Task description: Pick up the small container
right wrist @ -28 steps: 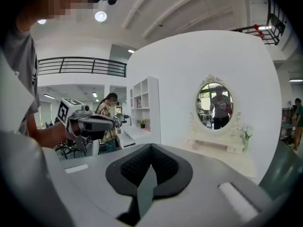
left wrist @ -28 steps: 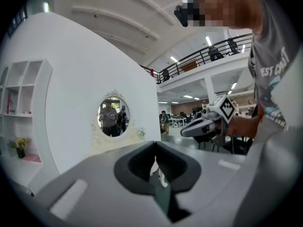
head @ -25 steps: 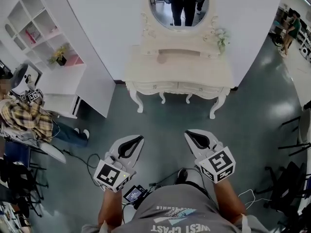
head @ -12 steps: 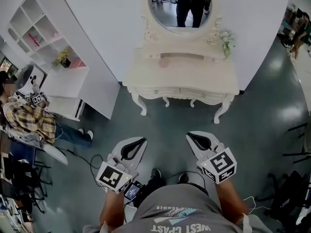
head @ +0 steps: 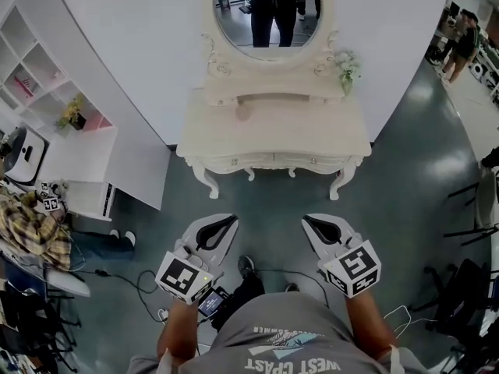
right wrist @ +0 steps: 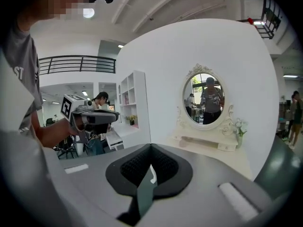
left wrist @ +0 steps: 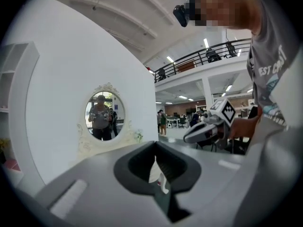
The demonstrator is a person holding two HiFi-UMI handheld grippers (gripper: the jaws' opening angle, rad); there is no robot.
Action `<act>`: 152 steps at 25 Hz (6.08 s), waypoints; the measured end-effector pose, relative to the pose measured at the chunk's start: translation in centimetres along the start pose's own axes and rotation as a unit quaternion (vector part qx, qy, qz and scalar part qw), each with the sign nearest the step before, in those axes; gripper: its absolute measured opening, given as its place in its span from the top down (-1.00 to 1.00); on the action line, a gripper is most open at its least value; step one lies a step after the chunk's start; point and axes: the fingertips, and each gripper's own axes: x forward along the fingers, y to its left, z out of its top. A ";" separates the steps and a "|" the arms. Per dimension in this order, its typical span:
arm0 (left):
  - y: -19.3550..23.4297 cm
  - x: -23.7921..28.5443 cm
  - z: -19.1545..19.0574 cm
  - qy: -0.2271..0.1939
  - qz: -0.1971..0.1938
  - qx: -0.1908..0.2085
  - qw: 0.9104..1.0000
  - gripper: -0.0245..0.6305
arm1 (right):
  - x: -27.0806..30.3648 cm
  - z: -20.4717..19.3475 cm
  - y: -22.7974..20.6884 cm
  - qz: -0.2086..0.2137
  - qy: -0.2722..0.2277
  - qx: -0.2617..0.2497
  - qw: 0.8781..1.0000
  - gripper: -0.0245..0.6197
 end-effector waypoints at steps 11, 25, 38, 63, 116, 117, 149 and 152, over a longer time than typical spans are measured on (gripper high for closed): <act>10.7 2.0 0.0 -0.022 -0.067 0.008 0.997 0.92 | 7.6 4.2 -0.8 -0.078 -0.001 0.006 0.997 0.92; 18.5 0.7 -2.4 -0.038 -0.081 -0.019 0.996 0.92 | 15.1 7.6 0.7 -0.094 0.021 -0.015 0.995 0.92; 23.8 1.2 -4.0 0.001 0.018 -0.039 0.999 0.92 | 23.8 9.6 -1.8 0.018 0.019 -0.031 0.999 0.92; 25.5 16.3 -0.2 0.037 0.122 -0.007 0.992 0.92 | 27.9 9.0 -19.5 0.122 0.016 -0.034 0.992 0.92; 47.9 39.2 -17.2 0.110 -0.028 -0.071 0.991 0.89 | 49.2 7.2 -33.6 0.018 0.127 0.051 0.990 0.92; 47.8 39.7 -17.9 0.114 -0.029 -0.071 0.991 0.88 | 49.4 6.9 -34.0 0.019 0.130 0.052 0.990 0.92; 47.2 47.0 -32.0 0.185 -0.014 -0.019 0.982 0.27 | 51.9 -2.8 -36.8 0.031 0.191 0.093 0.977 0.92; 47.2 47.5 -32.8 0.186 -0.013 -0.019 0.982 0.24 | 52.0 -3.4 -36.7 0.030 0.194 0.094 0.976 0.92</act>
